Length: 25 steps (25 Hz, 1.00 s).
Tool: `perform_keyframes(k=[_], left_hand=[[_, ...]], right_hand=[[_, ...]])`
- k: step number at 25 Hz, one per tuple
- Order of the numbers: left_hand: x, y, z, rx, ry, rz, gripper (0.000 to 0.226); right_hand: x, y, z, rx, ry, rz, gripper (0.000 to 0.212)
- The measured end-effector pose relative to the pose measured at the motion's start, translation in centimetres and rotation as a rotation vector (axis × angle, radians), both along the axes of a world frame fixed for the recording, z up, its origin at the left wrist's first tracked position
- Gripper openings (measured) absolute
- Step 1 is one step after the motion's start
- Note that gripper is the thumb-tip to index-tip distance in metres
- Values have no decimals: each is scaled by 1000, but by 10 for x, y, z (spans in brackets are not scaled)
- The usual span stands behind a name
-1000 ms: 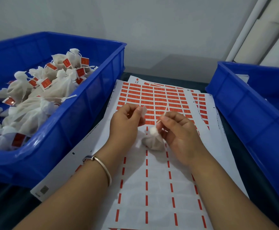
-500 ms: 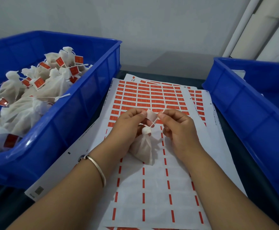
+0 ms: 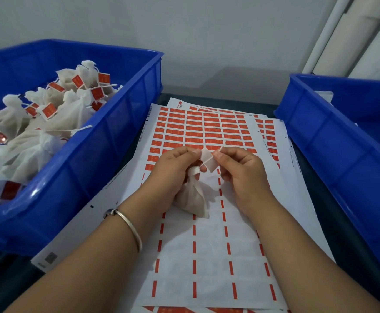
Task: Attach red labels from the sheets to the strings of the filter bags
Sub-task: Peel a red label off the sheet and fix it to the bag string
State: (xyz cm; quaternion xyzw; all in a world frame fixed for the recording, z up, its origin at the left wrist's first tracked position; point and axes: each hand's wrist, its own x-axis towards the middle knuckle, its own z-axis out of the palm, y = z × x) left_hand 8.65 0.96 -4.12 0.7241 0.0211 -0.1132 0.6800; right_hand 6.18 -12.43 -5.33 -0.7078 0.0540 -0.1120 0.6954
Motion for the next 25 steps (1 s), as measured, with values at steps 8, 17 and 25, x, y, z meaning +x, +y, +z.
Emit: perform_keyframes(k=[8, 17, 25], left_hand=[[2, 1, -1, -24, -38, -32, 14], [2, 0, -5, 27, -118, -99, 13], [3, -1, -7, 178, -144, -92, 12]], right_hand=[[-2, 2, 4, 54, -4, -4, 28], [0, 2, 4, 91, -33, 22, 31], [3, 0, -2, 87, -29, 10, 24]])
